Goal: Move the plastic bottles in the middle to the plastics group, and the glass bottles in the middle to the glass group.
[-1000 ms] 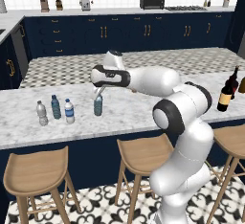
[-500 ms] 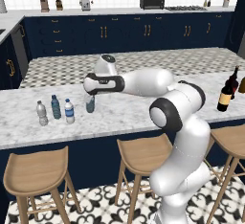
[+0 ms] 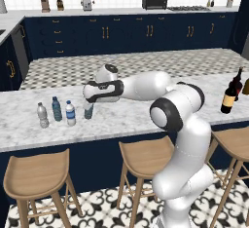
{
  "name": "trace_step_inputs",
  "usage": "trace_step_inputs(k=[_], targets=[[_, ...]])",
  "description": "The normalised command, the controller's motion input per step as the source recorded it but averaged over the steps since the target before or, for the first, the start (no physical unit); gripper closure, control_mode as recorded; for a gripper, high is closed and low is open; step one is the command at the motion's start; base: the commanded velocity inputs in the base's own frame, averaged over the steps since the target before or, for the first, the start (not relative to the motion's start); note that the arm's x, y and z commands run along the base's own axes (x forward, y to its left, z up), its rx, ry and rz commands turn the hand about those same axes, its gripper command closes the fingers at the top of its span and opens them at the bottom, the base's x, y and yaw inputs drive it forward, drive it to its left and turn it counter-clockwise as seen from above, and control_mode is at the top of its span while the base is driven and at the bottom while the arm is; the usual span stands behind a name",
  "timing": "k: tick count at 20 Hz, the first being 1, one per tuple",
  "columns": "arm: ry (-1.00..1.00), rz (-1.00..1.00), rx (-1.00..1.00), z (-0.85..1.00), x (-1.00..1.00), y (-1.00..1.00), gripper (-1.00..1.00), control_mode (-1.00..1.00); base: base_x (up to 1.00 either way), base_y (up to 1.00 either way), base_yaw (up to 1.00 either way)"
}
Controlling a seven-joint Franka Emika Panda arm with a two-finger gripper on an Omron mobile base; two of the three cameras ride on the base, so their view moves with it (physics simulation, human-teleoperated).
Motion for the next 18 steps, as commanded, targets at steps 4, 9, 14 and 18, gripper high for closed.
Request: trace_step_inputs(k=[4,9,14,18], targets=[[0.0,0.0,0.01,-0.2,0.2,0.05,1.0,-1.0,0.0,0.0,0.0],[0.0,0.0,0.0,-0.17,0.27,0.11,1.0,-1.0,0.0,0.0,0.0],[0.0,0.0,0.0,-0.15,0.3,0.13,1.0,-1.0,0.0,0.0,0.0],[0.0,0.0,0.0,-0.23,0.27,0.16,1.0,-1.0,0.0,0.0,0.0]])
